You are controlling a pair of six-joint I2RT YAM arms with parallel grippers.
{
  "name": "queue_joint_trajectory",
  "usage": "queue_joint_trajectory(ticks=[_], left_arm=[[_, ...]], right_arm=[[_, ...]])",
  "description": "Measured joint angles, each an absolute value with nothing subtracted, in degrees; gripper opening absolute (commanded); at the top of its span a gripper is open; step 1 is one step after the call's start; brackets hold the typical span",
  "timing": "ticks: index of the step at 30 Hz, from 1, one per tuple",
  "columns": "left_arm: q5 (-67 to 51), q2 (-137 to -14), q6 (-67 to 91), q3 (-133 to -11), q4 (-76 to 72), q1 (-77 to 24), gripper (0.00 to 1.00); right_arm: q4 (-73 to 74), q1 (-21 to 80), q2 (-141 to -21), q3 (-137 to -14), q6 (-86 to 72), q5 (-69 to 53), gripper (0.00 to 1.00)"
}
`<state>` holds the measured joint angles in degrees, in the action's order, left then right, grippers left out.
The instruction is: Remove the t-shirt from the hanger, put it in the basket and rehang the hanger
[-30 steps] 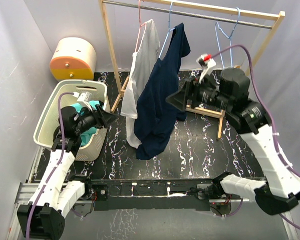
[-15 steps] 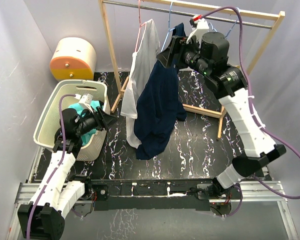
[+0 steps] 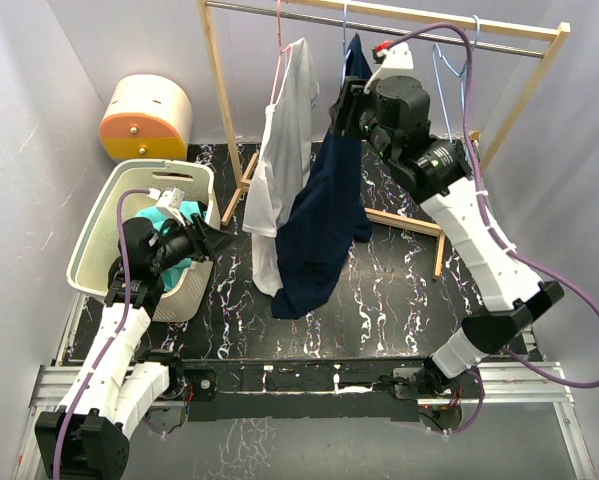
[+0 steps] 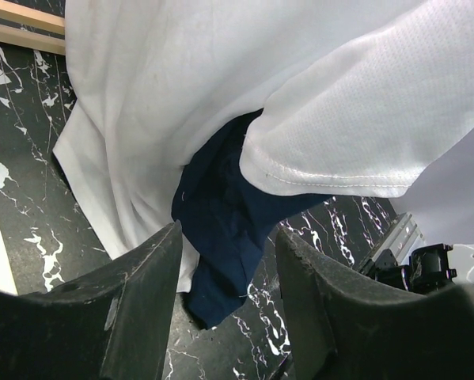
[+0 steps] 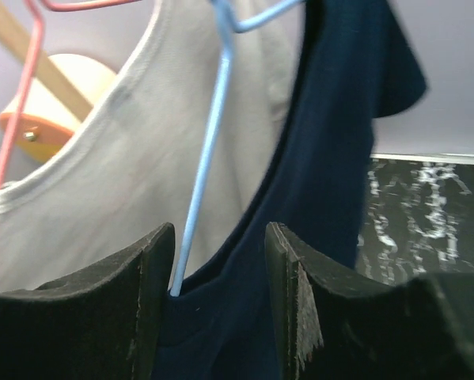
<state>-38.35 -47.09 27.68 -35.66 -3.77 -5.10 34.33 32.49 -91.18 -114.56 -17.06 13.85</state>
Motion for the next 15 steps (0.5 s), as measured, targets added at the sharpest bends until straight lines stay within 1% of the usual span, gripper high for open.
queue_joint_trajectory(ticks=[3, 6, 10, 15], left_arm=[[-38.3, -46.9, 27.7, -35.7, -3.8, -5.1, 0.48], [-38.3, -46.9, 27.7, -35.7, -3.7, -5.1, 0.48], [-38.3, -46.9, 27.7, -35.7, -3.7, -5.1, 0.48], [-38.3, -46.9, 27.7, -35.7, -3.5, -5.1, 0.48]], right_arm=[[33.6, 32.4, -87.2, -110.3, -14.5, 18.6, 0.50], [32.8, 32.1, -85.1, -109.3, -11.9, 20.7, 0.51], [31.0, 31.7, -84.4, -109.3, -9.5, 20.3, 0.52], [29.7, 31.4, -86.6, -109.7, -7.9, 17.3, 0.52]])
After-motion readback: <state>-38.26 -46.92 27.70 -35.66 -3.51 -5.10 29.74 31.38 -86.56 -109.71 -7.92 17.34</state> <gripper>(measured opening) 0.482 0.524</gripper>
